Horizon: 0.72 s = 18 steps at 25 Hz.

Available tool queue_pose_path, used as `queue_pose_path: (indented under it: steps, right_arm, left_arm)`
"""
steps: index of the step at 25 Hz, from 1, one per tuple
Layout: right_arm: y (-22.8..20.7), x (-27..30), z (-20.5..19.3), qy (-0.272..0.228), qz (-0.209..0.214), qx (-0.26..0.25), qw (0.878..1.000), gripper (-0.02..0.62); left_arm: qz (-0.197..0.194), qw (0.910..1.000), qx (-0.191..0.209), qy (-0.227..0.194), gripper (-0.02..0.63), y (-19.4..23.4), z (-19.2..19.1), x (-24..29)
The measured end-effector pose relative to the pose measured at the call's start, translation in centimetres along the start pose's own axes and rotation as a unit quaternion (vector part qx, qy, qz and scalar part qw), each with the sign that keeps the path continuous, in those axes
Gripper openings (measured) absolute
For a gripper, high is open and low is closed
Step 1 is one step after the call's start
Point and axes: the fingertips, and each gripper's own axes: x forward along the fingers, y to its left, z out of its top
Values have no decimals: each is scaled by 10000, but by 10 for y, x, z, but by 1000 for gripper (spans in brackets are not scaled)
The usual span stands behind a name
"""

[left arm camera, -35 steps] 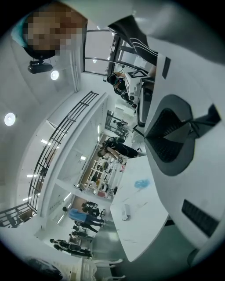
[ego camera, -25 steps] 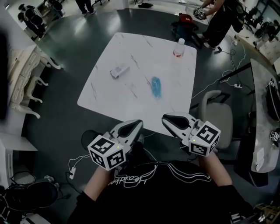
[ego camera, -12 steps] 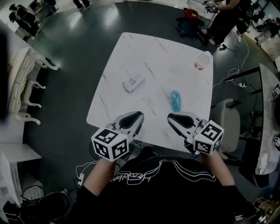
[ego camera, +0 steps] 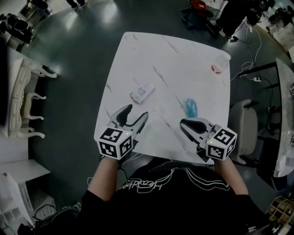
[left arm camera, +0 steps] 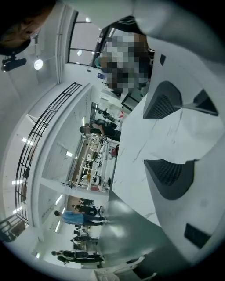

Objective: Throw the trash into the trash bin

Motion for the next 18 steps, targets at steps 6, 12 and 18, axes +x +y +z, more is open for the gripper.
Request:
queue_pose_path:
  steps: [6, 12, 18]
  right_arm:
    - [-17, 11, -6, 35, -106, 254, 9996, 35]
    - [-31, 7, -7, -57, -118, 487, 9987, 34]
    - [-34, 7, -14, 2, 30, 625, 9980, 34]
  left_arm:
    - [334, 9865, 1539, 453, 338, 34, -6, 37]
    - [432, 9745, 1962, 995, 379, 62, -25, 77]
    - [383, 9699, 1887, 1492, 379, 86, -52, 103]
